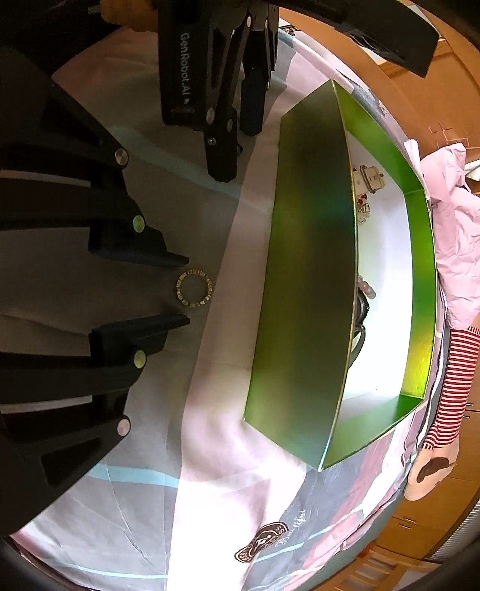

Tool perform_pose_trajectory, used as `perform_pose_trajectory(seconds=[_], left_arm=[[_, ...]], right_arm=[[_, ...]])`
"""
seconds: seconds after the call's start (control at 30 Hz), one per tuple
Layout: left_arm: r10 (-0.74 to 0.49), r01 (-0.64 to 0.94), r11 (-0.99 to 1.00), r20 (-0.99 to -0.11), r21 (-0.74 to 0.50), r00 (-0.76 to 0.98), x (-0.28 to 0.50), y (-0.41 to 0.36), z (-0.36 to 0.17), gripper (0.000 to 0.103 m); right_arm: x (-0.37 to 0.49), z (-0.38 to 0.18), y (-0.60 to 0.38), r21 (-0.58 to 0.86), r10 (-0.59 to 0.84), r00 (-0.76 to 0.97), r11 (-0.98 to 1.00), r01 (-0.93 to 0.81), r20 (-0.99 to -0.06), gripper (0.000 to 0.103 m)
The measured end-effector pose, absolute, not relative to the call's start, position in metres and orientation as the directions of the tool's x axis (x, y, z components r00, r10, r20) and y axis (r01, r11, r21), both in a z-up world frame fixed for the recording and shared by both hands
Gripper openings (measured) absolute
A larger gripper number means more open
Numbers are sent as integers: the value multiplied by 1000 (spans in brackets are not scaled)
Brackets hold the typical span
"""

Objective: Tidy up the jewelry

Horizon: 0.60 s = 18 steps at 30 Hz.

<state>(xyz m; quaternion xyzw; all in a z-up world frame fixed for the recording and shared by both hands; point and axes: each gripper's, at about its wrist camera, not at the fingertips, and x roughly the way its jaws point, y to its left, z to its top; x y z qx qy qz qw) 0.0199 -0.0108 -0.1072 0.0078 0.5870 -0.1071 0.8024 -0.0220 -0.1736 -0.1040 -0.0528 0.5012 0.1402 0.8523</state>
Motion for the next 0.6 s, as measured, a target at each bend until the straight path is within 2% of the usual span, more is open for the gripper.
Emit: perform_pose_trajectory(seconds=[0.27, 0.6], left_arm=[[-121, 192, 979, -944, -64, 306, 22, -25, -110, 59], [-106, 206, 978, -946, -42, 308, 24, -36, -114, 65]], right_arm=[[-18, -106, -166, 17, 163, 466, 953, -302, -870, 27], [-20, -108, -161, 7, 155, 469, 953, -303, -870, 30]])
